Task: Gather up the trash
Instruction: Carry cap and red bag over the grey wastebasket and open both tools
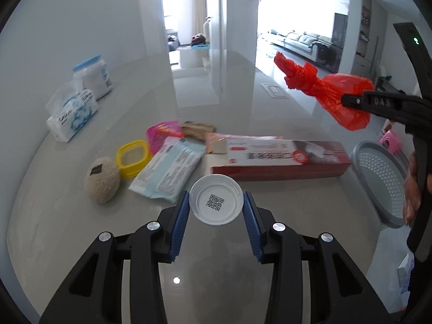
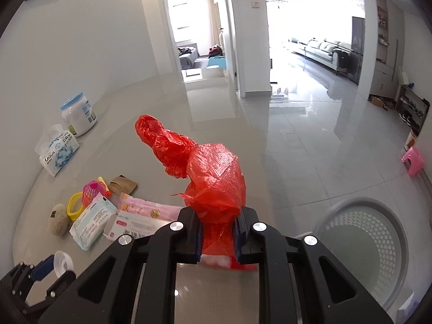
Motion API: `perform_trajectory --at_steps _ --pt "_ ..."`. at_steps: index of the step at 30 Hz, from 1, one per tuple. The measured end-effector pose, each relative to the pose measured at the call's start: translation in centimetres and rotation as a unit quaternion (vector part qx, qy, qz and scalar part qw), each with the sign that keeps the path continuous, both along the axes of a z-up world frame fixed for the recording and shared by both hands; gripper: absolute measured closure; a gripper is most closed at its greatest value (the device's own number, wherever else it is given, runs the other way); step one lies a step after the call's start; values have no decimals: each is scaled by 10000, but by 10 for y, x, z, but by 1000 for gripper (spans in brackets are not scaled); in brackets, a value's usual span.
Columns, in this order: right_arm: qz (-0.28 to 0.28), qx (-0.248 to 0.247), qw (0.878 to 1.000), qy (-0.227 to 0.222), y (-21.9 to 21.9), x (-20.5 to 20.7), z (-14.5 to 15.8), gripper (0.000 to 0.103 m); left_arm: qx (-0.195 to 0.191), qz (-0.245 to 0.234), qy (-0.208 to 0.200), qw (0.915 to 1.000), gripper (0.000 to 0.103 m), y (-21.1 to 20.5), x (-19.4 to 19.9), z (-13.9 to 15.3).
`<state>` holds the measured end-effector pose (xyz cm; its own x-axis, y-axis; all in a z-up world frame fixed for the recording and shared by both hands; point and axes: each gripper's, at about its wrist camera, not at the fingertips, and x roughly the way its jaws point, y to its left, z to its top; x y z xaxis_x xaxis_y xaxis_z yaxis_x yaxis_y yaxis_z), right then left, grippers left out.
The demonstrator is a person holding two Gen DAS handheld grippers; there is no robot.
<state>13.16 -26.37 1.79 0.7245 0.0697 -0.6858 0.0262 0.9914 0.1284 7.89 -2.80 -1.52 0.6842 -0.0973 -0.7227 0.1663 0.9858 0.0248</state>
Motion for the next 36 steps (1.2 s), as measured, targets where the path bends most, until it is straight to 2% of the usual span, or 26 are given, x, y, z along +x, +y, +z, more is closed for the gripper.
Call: perform_trajectory --at_steps 5,9,12,17,21,27,36 --pt "-518 35 9986 63 -48 -49 -2 86 -118 -546 -35 9984 64 -53 -1 10" --pt "-1140 -160 9931 217 -103 -91 -13 86 -232 -1112 -35 9935 64 -115 1 15" --pt "-1525 -195 9875 344 -142 -114 -24 86 -299 -1467 -24 9887 64 -161 3 13" --pt "-1854 -181 9815 447 -181 -135 -38 86 -323 -1921 176 9807 64 -230 11 -1" --pt "-1979 -63 9788 529 -204 -140 -53 86 -244 -2082 266 9774 63 -273 24 -12" --pt "-2022 98 9770 675 -229 -135 -71 86 -57 -2231 402 9740 63 -318 41 -32" --pt "-2043 383 9729 1015 -244 -103 -99 84 228 -2306 809 9694 63 -349 63 -69"
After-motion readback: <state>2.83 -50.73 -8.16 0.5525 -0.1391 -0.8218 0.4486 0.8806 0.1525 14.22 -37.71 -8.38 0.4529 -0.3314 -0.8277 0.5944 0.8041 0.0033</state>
